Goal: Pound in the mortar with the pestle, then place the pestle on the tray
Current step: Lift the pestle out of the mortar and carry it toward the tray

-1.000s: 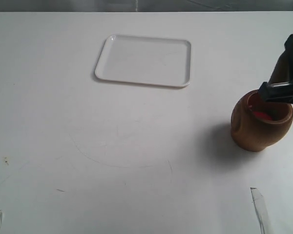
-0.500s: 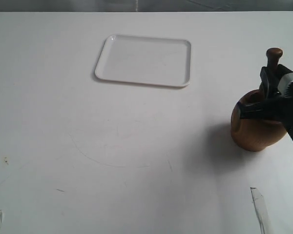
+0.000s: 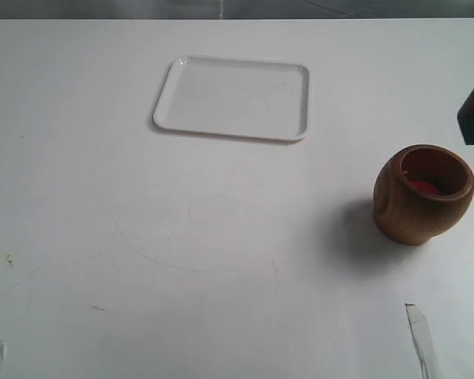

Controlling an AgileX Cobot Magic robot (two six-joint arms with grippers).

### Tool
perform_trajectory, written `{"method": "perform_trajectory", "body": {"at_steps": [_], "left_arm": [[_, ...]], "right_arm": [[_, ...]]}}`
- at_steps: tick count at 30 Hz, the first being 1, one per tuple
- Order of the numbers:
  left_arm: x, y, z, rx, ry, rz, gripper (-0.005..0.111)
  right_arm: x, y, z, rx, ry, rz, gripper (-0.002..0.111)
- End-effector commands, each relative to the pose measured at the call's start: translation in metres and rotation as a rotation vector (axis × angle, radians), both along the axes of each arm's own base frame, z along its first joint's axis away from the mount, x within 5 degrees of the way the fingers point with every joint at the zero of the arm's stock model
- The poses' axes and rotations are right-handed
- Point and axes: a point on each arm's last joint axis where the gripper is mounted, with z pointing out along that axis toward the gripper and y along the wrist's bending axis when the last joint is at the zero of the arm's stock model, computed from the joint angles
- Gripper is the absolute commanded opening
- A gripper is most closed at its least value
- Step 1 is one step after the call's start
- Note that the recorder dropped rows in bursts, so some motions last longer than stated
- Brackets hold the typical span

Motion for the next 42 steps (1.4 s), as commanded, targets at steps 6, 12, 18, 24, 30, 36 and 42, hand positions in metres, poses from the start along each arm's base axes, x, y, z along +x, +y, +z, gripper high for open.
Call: {"method": "perform_trajectory", "body": {"at_steps": [6,12,18,24,30,36,42], "left_arm": [[0.000,-0.001,0.000,-0.015,-0.004,-0.006,0.000],[0.000,-0.001,0.000,-0.015,-0.004,-0.006,0.000],[0.000,-0.001,0.000,-0.015,-0.004,-0.006,0.000],[0.000,-0.001,0.000,-0.015,-0.004,-0.006,0.000],[0.000,-0.001,0.000,-0.015,-0.004,-0.006,0.000],[0.000,-0.001,0.000,-0.015,-0.004,-0.006,0.000],[0.000,-0.001,0.000,-0.015,-0.004,-0.006,0.000]], "right_arm": [[0.018,0.018,-0.048,-0.101,0.266,0.019,0.000],[0.029,0.019,-0.084,-0.180,0.375,-0.085,0.000],[0.029,0.034,-0.076,-0.188,0.301,0.064,0.000],[0.028,0.044,-0.007,-0.017,0.016,0.153,0.000],[0.044,0.086,0.086,-0.207,0.144,0.366,0.000],[0.075,0.140,0.128,-0.386,0.362,0.564,0.000],[0.144,0.204,0.086,-0.629,0.742,0.555,0.000]]}}
